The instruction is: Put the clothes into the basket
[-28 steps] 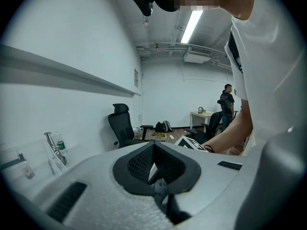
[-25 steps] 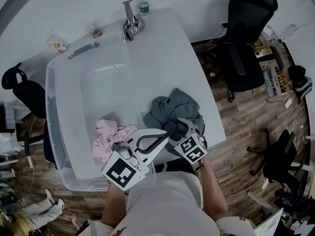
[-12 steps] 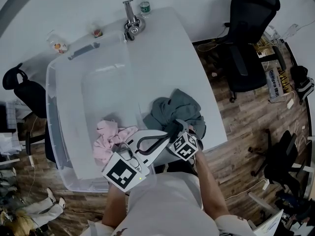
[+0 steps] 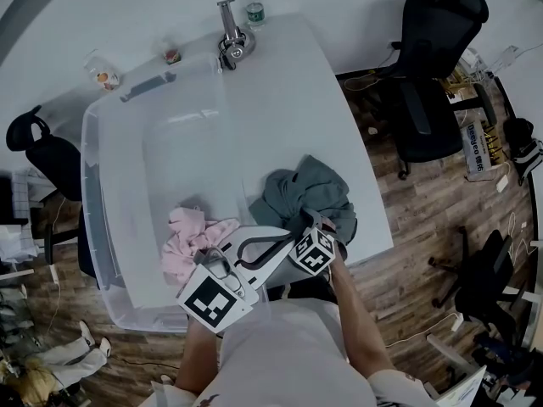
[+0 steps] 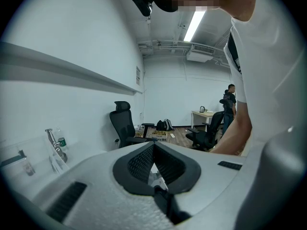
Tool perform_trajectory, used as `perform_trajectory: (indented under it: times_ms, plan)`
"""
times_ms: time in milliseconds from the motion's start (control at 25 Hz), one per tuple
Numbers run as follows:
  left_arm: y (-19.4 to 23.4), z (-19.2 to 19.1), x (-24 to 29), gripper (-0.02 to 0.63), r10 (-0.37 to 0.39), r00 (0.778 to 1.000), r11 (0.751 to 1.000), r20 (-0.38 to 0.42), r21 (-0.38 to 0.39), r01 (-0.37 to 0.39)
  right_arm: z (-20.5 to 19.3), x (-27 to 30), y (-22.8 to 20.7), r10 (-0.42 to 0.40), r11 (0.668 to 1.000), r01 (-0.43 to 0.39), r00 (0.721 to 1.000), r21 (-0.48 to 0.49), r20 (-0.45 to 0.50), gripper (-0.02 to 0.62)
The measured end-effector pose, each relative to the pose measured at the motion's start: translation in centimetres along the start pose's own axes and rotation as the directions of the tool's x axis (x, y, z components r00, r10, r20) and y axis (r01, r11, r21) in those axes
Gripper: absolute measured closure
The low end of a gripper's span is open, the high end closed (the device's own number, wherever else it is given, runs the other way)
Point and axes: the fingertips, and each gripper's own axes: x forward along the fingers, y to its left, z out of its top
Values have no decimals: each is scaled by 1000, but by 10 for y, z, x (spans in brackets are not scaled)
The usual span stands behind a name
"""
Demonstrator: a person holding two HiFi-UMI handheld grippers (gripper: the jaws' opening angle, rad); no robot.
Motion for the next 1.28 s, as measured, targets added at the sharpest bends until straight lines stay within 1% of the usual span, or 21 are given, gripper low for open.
perform_trajectory:
  times_ms: [200,240,280,440,600,720,960,1120,1280]
  plan:
    - [-1,-1,1,601,-7,1000,1000,-2,4,7,3,4,-6,-33,999,32,999,-17,-4,112]
    - [-2,-1,2,601,-7,1000,1000,-2,4,7,2,4,-8,-38,999,37,999,-17,-7,128]
    - [-3,-1,2,601,-7,1000,1000,-1,4,7,0,4,-8,-39,999,39,999,-14,-12,158]
    - [-5,1,2,601,-7,1000,1000,-1,3,7,-5,1,-8,-21,1000,21,1000,7,-15,204]
    - [-5,0,1,601,-8,1000,1000,3,3,8,-4,0,-9,-7,999,8,1000,36,-15,220]
    - [-5,0,-1,601,-8,1000,1000,3,2,8,-3,-3,-9,1,997,-1,1000,78,-2,229]
    - [-5,0,-2,601,-12,1000,1000,8,3,12,3,-14,-11,4,986,-16,997,169,72,232]
    - [-8,0,-2,601,-17,1000,1000,11,5,17,5,-28,-10,0,967,-32,992,251,128,232]
    - [-10,2,-3,601,-24,1000,1000,16,12,24,11,-46,-12,-21,951,-39,981,305,190,232]
